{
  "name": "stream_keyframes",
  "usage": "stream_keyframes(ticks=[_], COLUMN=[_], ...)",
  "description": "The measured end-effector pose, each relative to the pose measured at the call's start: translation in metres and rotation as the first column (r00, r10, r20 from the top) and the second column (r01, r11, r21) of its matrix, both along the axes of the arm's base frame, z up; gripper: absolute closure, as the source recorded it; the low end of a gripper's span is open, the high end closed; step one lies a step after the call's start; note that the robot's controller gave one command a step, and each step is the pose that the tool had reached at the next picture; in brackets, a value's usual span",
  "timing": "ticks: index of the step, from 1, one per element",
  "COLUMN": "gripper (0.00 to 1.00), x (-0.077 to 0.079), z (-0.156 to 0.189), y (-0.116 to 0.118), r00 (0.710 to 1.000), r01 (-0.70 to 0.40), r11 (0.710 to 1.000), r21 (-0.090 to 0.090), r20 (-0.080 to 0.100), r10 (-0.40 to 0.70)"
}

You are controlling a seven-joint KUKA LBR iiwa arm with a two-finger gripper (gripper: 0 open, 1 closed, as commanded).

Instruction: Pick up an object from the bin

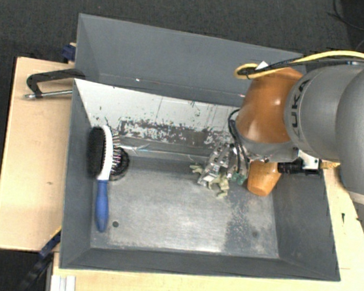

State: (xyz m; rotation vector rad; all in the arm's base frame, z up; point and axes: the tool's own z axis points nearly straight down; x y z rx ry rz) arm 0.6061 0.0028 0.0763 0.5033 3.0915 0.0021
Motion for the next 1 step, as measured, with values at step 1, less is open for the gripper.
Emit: stream_keyframes(ticks=[1], gripper=[1.0], x=[0.0026], z=[0.0548], y=[0.0007], r00=[1.0], r01=[-0.002], r11=[1.0], r21=[0.001], r20=[0.001], r10=[0.002])
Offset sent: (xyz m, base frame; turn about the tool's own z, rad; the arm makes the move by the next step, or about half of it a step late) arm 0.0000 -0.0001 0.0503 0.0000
